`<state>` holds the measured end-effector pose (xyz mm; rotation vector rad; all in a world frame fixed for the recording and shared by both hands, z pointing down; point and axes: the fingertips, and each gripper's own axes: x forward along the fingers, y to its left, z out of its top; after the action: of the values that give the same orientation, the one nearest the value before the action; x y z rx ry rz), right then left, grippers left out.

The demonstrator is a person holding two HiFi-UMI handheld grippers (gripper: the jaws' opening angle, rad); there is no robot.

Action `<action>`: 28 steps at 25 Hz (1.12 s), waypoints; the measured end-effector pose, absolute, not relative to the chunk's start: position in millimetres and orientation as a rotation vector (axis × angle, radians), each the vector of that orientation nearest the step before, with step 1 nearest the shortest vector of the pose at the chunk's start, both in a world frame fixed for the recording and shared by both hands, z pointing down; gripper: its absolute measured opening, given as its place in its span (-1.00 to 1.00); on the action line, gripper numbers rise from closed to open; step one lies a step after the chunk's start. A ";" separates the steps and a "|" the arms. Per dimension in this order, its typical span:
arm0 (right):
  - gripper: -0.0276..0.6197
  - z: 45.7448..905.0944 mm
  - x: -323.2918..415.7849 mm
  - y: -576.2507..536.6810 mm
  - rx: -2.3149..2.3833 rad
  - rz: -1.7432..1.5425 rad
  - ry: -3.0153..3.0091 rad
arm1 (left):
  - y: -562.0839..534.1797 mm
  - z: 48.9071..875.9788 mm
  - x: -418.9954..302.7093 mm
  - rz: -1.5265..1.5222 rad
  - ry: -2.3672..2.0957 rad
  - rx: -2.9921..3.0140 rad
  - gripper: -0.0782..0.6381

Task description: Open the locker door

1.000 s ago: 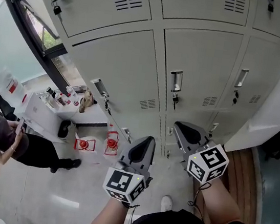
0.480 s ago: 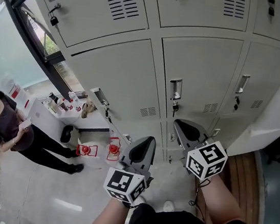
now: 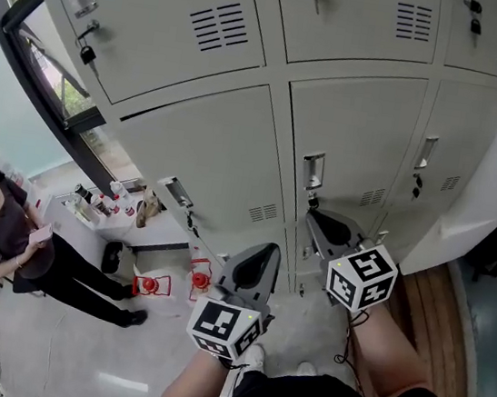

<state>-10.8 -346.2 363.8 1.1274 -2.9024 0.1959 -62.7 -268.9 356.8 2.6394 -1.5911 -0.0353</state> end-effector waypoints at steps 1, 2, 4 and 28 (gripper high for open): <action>-0.75 363.0 -12.6 -349.9 1.149 0.193 -2.894 | -271.5 356.1 -65.3 -0.035 -1.578 2.648 -0.73; -0.75 362.3 -14.1 -353.7 1.172 0.190 -2.884 | -274.1 355.9 -67.8 -0.035 -1.565 2.656 -0.73; -0.74 362.2 -17.0 -360.9 1.214 0.186 -2.862 | -278.8 356.5 -73.0 -0.036 -1.542 2.666 -0.73; -0.20 362.1 -36.2 -427.6 1.581 -0.005 -2.549 | -311.2 360.1 -102.3 -0.051 -1.310 2.783 -0.73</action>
<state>-36.2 -427.6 362.1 1.5812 -2.5489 -0.0053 -102.3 -311.2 360.1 2.7827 -1.3105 -0.0508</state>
